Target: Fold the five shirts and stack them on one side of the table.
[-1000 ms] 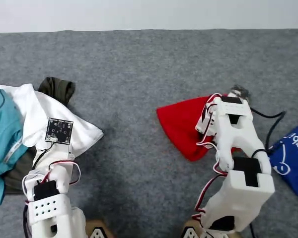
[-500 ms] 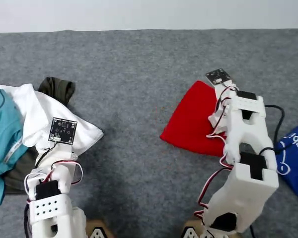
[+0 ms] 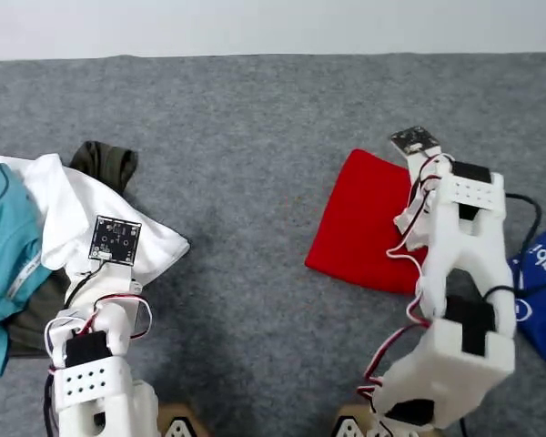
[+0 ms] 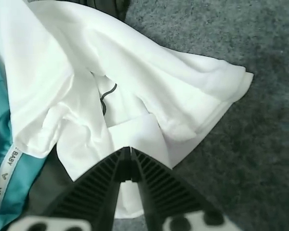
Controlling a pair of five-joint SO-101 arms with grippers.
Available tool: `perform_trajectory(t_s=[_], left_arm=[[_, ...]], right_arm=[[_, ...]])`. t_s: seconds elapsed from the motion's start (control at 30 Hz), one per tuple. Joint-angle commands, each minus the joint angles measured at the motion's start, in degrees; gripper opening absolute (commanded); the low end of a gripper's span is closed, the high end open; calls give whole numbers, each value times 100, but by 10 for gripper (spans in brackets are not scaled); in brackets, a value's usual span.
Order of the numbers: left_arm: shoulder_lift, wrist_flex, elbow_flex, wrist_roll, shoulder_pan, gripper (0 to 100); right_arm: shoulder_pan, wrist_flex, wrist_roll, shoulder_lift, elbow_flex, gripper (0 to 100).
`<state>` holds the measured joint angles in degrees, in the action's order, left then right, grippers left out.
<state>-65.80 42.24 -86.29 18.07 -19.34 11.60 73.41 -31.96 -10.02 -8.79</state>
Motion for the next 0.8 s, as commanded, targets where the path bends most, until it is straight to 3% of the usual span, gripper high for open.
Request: perform_trajectory(t_s=[0.0,0.17,0.47,0.77], left_arm=[[-18,-149,22,-53,26,3],[-18,-149,22,-53,26,3],[-44,-176,40,-378,-9,3],[-35,-185,-13,-378,352,3]], right_arm=[[-110,374,457,804,334,405],[-426,418,1204,1393,334,405],[-681,418,3288,1543,334,405],[-769,646,3508,1534,325,406]])
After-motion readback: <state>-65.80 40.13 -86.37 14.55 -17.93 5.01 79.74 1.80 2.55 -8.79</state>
